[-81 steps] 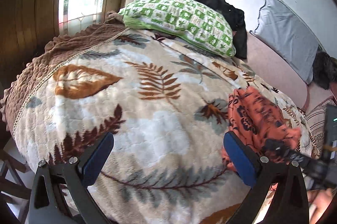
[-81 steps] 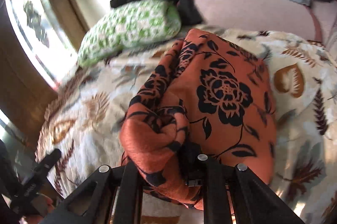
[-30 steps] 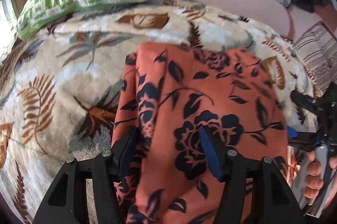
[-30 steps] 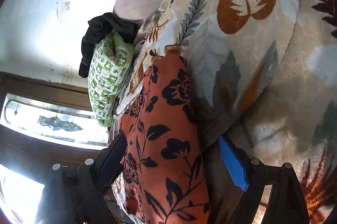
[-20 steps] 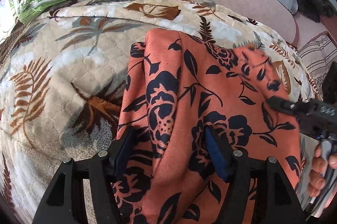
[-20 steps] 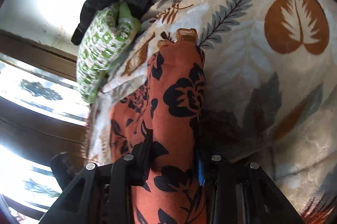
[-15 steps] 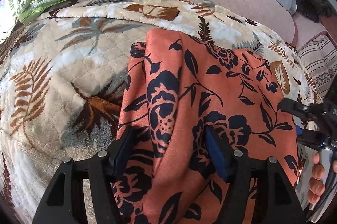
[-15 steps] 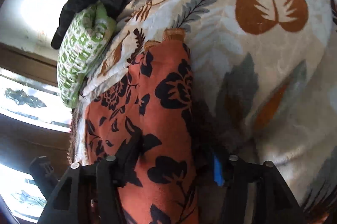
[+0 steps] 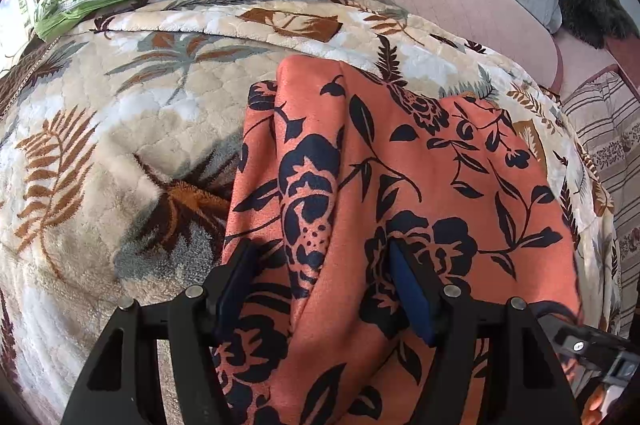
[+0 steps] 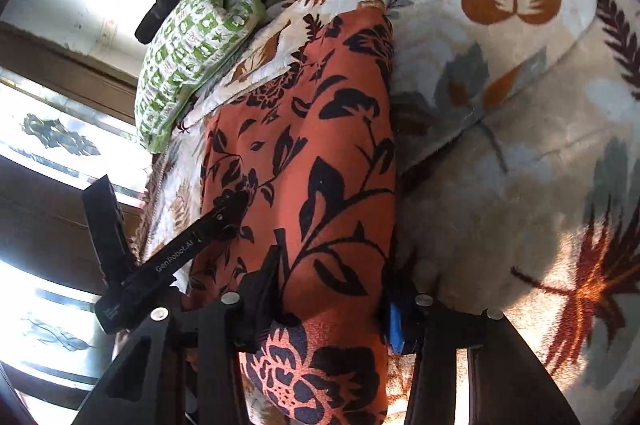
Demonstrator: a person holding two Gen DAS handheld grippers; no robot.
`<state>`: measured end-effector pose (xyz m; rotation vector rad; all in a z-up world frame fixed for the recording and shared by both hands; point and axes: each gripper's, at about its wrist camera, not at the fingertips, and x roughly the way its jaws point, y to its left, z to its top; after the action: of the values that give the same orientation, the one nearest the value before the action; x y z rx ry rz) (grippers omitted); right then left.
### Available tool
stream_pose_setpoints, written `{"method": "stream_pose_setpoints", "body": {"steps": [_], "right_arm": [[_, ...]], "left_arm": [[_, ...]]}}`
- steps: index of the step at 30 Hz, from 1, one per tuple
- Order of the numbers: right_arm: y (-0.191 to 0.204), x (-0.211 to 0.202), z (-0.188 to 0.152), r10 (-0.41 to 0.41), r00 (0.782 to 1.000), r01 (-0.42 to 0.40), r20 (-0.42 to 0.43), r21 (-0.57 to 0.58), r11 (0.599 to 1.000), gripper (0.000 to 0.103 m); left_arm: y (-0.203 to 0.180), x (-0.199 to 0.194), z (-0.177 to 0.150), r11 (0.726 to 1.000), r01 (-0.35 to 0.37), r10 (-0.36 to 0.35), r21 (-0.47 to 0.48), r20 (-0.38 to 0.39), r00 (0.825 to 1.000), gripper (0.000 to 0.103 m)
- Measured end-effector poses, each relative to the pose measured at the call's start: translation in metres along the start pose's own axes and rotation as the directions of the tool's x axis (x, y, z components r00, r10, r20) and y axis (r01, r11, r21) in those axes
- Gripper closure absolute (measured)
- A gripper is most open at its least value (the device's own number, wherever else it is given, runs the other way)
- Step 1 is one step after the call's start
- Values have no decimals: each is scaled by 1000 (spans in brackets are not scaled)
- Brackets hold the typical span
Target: Fold small clothes
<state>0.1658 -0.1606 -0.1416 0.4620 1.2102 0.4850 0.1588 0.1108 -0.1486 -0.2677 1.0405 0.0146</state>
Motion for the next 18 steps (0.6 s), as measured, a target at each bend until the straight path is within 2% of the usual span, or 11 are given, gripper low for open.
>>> {"method": "stream_pose_setpoints", "body": {"steps": [1,2,3,5,8,9,11,12,13,15,18], "right_arm": [[-2,7,-3,-45,999,45,-10,-16,999,57],[-8,17,-5,-76,997,76,-29,-11,997,47],[-17,20,-7,-66,998,66,-23,31,997,36],[-25,10,-9,-5,1000,4,10,100,995,30],[-12,-8,-7,26,998,-30,55,75,997,27],[-8,-13,-8,35,997,-39,68,59,998,18],[-9,-11,-15,9,997,-13,75,53,998,12],[-15,2,-18,-9,1000,7,22,76,997,13],[-20,19,-25,-1,998,6,-63,86,996,23],[-8,13,-28,-33,998,31,-44,-33,999,61],[5,9,-22,-72,997,69,-39,-63,996,57]], "left_arm": [[-1,1,0,1000,-1,1,4,0,1000,32],[-2,0,0,1000,-6,6,10,3,1000,32],[-2,-1,0,1000,-1,1,9,3,1000,32],[1,0,0,1000,10,-10,5,-1,1000,32],[0,0,0,1000,11,-11,6,5,1000,32],[0,0,-1,1000,11,-11,6,6,1000,32],[0,1,0,1000,9,-9,5,6,1000,32],[0,1,0,1000,9,-9,4,4,1000,32],[-1,1,0,1000,10,-10,7,5,1000,31],[0,0,0,1000,11,-11,7,7,1000,31],[3,-10,3,999,40,-40,-22,11,999,32]]}}
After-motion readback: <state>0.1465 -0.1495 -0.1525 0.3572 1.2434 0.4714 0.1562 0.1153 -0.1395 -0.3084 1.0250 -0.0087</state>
